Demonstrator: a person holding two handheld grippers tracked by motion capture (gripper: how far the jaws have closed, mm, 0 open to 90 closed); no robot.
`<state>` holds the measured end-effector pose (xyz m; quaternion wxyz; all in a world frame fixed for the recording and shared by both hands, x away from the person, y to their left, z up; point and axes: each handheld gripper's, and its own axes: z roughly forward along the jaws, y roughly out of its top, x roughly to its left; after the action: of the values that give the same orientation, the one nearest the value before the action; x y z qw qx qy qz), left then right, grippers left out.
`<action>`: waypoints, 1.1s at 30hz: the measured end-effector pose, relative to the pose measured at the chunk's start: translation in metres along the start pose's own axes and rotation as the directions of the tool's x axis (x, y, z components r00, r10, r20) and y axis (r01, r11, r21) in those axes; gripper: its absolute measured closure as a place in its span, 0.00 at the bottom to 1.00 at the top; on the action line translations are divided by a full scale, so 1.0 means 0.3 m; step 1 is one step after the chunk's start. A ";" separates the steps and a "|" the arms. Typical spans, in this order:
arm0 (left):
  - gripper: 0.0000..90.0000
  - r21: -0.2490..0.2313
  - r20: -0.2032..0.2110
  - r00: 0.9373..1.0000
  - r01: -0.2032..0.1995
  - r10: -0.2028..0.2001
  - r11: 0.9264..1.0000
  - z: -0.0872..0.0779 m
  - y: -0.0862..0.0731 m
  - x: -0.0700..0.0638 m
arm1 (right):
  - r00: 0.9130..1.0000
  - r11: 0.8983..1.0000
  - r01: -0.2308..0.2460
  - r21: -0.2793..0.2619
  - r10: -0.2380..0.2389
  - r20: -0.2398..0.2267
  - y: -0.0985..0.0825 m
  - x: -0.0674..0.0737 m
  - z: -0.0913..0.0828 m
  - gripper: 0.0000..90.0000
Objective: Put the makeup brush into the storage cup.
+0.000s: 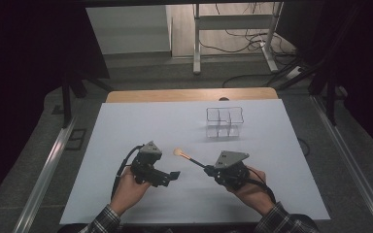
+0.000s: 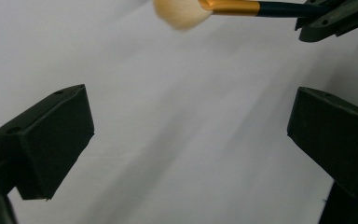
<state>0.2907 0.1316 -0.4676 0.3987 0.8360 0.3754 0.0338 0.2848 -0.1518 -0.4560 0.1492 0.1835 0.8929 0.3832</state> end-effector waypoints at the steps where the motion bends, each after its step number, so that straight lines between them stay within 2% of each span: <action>1: 0.01 -0.005 0.033 0.999 0.021 -0.020 1.000 0.000 0.004 0.001 | 1.000 1.000 -0.001 -0.016 0.001 -0.003 0.002 0.003 -0.001 0.95; 2: 0.01 -0.005 0.033 0.999 0.021 -0.020 1.000 0.000 0.004 0.001 | 1.000 1.000 -0.001 -0.016 0.001 -0.003 0.002 0.003 -0.001 0.95; 4: 0.01 -0.014 0.067 0.997 0.040 -0.039 0.999 -0.001 0.007 0.002 | 1.000 1.000 -0.004 -0.025 0.004 -0.011 0.004 0.008 0.001 0.95; 8: 0.01 -0.027 0.127 0.989 0.079 -0.075 0.997 -0.003 0.013 0.004 | 1.000 0.999 -0.006 -0.038 0.005 -0.025 0.007 0.020 0.006 0.95; 12: 0.01 -0.049 0.201 0.973 0.126 -0.114 0.991 -0.006 0.016 0.012 | 0.999 0.998 -0.018 -0.060 0.016 -0.036 0.011 0.030 0.009 0.95; 16: 0.04 -0.054 0.261 0.956 0.153 -0.134 0.987 -0.008 0.018 0.019 | 0.999 0.996 -0.030 -0.080 0.026 -0.048 0.013 0.040 0.015 0.95; 19: 0.07 -0.050 0.278 0.951 0.155 -0.136 0.987 -0.006 0.019 0.020 | 0.998 0.996 -0.031 -0.088 0.026 -0.054 0.014 0.048 0.020 0.95; 22: 0.09 -0.050 0.299 0.942 0.172 -0.150 0.984 -0.002 0.018 0.021 | 0.998 0.994 -0.035 -0.101 0.029 -0.064 0.014 0.055 0.025 0.95; 24: 0.14 -0.050 0.320 0.934 0.181 -0.155 0.982 -0.002 0.017 0.024 | 0.997 0.994 -0.038 -0.106 0.030 -0.072 0.016 0.060 0.028 0.95; 27: 0.19 -0.049 0.328 0.932 0.181 -0.155 0.982 -0.003 0.018 0.024 | 0.996 0.993 -0.043 -0.111 0.035 -0.080 0.016 0.062 0.029 0.95; 31: 0.29 -0.060 0.351 0.924 0.186 -0.154 0.981 -0.005 0.017 0.024 | 0.995 0.992 -0.044 -0.115 0.033 -0.092 0.018 0.070 0.031 0.95; 33: 0.31 -0.063 0.353 0.923 0.186 -0.152 0.981 -0.007 0.017 0.025 | 0.995 0.992 -0.043 -0.116 0.032 -0.093 0.018 0.071 0.032 0.94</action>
<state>0.2983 0.1359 -0.4643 0.4995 0.7733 0.3680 -0.1306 0.2709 -0.1328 -0.4609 0.1116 0.1733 0.8711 0.4457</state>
